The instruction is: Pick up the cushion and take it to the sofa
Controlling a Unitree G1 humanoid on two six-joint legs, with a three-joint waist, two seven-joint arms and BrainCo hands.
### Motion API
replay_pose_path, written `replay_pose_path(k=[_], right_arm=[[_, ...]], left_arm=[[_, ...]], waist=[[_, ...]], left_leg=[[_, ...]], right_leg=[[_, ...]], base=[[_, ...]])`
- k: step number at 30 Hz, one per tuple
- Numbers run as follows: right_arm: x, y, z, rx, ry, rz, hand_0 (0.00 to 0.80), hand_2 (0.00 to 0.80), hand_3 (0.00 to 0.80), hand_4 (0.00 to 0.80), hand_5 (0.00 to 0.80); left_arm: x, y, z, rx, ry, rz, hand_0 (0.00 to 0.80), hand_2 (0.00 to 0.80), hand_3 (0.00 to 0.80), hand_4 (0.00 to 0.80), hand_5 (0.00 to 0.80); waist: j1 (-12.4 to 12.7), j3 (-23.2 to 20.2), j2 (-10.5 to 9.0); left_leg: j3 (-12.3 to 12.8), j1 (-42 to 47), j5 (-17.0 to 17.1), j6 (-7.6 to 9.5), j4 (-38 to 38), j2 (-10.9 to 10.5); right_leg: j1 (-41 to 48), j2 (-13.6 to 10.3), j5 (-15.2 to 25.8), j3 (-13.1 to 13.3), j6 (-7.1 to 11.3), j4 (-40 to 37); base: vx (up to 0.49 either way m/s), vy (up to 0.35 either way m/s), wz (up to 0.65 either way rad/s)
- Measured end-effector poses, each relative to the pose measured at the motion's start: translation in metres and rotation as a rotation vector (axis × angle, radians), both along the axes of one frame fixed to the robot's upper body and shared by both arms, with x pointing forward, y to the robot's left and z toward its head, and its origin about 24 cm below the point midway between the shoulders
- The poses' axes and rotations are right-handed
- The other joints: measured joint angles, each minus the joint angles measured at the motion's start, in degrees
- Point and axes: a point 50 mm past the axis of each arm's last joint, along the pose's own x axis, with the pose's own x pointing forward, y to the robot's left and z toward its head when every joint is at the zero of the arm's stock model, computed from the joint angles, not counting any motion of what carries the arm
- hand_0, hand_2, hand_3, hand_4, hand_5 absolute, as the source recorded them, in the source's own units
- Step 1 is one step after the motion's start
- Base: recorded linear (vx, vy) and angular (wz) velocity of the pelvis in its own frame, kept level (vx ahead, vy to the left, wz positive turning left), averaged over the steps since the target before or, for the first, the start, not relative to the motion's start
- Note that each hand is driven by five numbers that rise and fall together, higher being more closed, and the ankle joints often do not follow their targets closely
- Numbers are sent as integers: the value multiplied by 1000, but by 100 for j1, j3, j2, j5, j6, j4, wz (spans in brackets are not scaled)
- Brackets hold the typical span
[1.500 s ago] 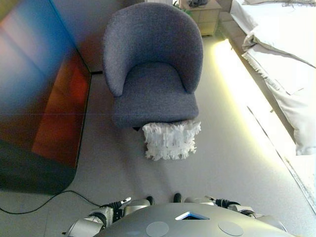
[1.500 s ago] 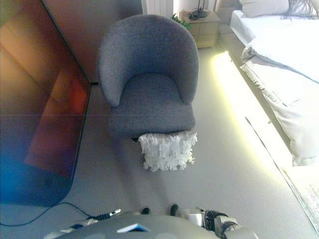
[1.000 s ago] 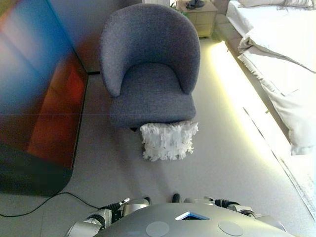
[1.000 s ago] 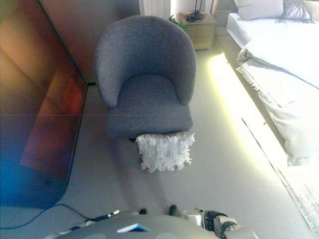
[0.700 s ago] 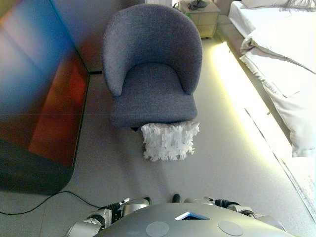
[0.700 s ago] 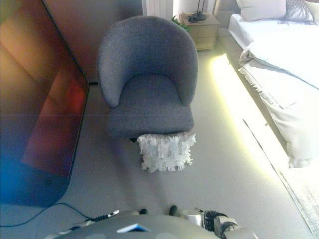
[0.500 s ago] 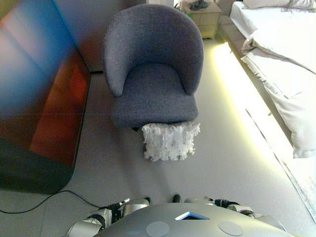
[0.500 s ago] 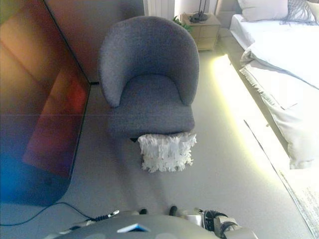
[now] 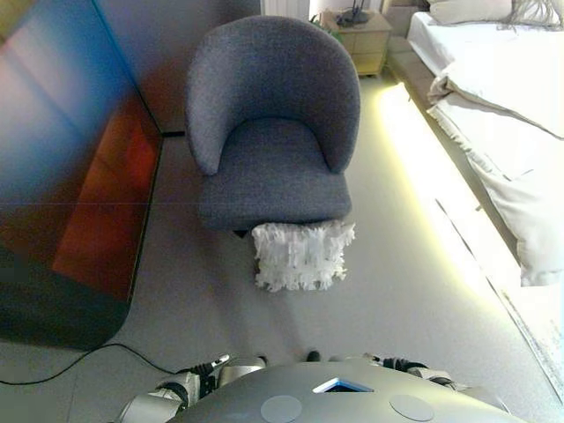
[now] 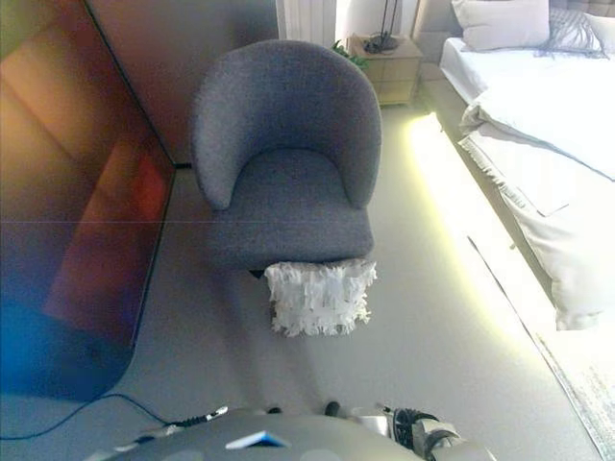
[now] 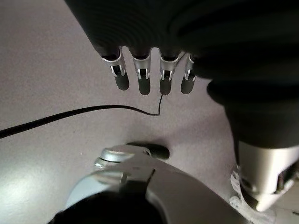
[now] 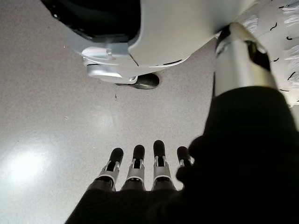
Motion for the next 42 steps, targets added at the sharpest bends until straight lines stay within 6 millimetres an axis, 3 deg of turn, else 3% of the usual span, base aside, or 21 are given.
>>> replay_pose_path(k=[2, 4, 6, 8, 12, 16, 21, 23, 25, 27, 29, 31, 33, 36, 39, 40, 42], right_arm=[[11, -1, 2, -4, -20, 10, 0, 0, 0, 0, 0], [16, -3, 3, -12, -27, 19, 0, 0, 0, 0, 0], [13, -5, 3, -16, -16, 17, 0, 0, 0, 0, 0], [12, -5, 3, -14, -12, 17, 0, 0, 0, 0, 0], [14, -7, 3, -22, -17, 22, 0, 0, 0, 0, 0], [9, -6, 3, -22, 2, 21, 0, 0, 0, 0, 0], [-10, -9, 1, -33, 86, 18, 0, 0, 0, 0, 0], [-16, -7, 0, -29, 110, 12, 0, 0, 0, 0, 0], [-18, -1, -1, -15, 118, 7, 0, 0, 0, 0, 0], [-15, 3, -2, -8, 102, -13, 0, 0, 0, 0, 0], [-12, 7, -2, -11, 90, -13, 0, 0, 0, 0, 0], [-5, 7, -2, -23, 56, -21, 0, 0, 0, 0, 0], [2, 9, -1, -19, 24, -29, 0, 0, 0, 0, 0], [3, 9, -1, -20, 5, -56, 0, 0, 0, 0, 0], [14, 7, 0, -22, -46, -95, 0, 0, 0, 0, 0], [15, 8, 1, -14, -62, -111, 0, 0, 0, 0, 0], [14, 9, 0, -7, -82, -126, 0, 0, 0, 0, 0]], left_arm=[[5, 5, 1, 8, -11, 19, 0, 0, 0, 0, 0], [2, 6, 1, 6, -7, 39, 0, 0, 0, 0, 0], [4, 3, 1, -2, -18, 36, 0, 0, 0, 0, 0], [6, -2, 0, -13, -24, 34, 0, 0, 0, 0, 0], [3, -10, -2, -40, -23, 34, 0, 0, 0, 0, 0], [-8, -12, -3, -60, 9, 45, 0, 0, 0, 0, 0], [-10, -14, -4, -78, 14, 49, 0, 0, 0, 0, 0], [-12, -8, -3, -66, 21, 60, 0, 0, 0, 0, 0], [-11, -1, -1, -55, 15, 60, 0, 0, 0, 0, 0], [-4, 3, 0, -56, -13, 53, 0, 0, 0, 0, 0], [7, 8, 2, -49, -39, 40, 0, 0, 0, 0, 0], [16, 11, 4, -41, -60, 35, 0, 0, 0, 0, 0], [24, 16, 7, -24, -79, 28, 0, 0, 0, 0, 0], [47, 22, 12, -4, -139, 11, 0, 0, 0, 0, 0], [60, 19, 14, 3, -179, -11, 0, 0, 0, 0, 0], [61, 18, 14, 2, -181, -23, 0, 0, 0, 0, 0], [65, 13, 14, -7, -193, -41, 0, 0, 0, 0, 0]], waist=[[135, 191, -168], [161, 296, -137], [167, 407, -107], [268, 499, 30], [369, 615, 292], [608, 574, 315], [591, 363, 318], [594, 274, 167], [520, 269, -26], [431, 262, -106], [415, 120, -266], [377, 111, -324], [229, 117, -302], [246, 86, -455], [113, 148, -425], [86, 181, -490], [55, 276, -501]], left_leg=[[32, -626, 35, -24, 1317, -10], [-32, -1178, 69, -37, 2183, 14], [-103, -1314, 87, -70, 1962, -31], [-72, -1379, 98, -70, 1174, -109], [-125, -1282, 704, -491, -945, -58], [-280, -1331, 737, -553, -977, 78], [-607, -1296, 755, -483, -833, 189], [-213, -1290, 888, -268, -480, -65], [58, -1129, 928, 205, -450, -312], [121, -942, 798, 504, -479, -467], [382, -818, 640, 660, -551, -588], [345, -579, 653, 764, -705, -643], [146, -286, 782, 775, -989, -611], [19, -272, 730, 714, -998, -622], [-182, -417, 700, 666, -900, -551], [-113, -519, 572, 548, -752, -553], [748, -679, 221, 596, -85, -128]], right_leg=[[-77, -67, 21, 242, -102, 144], [-30, -38, 37, 301, -192, 154], [-38, -16, 13, 338, -241, 237], [-59, 53, -5, 419, -269, 294], [133, 387, -14, 583, -336, 206], [416, 482, -251, 932, -358, 288], [800, 292, -832, 1257, -28, 393], [968, -85, -1130, 1369, 147, 392], [1011, -244, -1408, 1233, 432, 935], [933, -241, -1545, 1080, 596, 1802], [459, -360, -1560, 877, 860, 3055], [-161, -474, -1315, 669, 1159, 4288], [-465, -283, -1427, 543, 1127, 4536], [-751, -253, -1602, 252, 934, 3707], [-675, -135, -1545, 47, 644, 2221], [-519, -192, -1120, -26, 249, 1680], [-298, -162, -894, -319, 150, 1224]], base=[[2, -123, -45], [95, -14, -27], [200, 27, -10], [320, 61, -22], [401, 67, -10], [462, 113, -49], [531, 210, -28], [508, 273, -34], [479, 275, -8], [424, 291, 7], [340, 285, -5], [217, 180, 9], [222, 125, 46], [128, 38, 34], [40, -5, 38], [44, 7, 42], [92, 21, 42]])
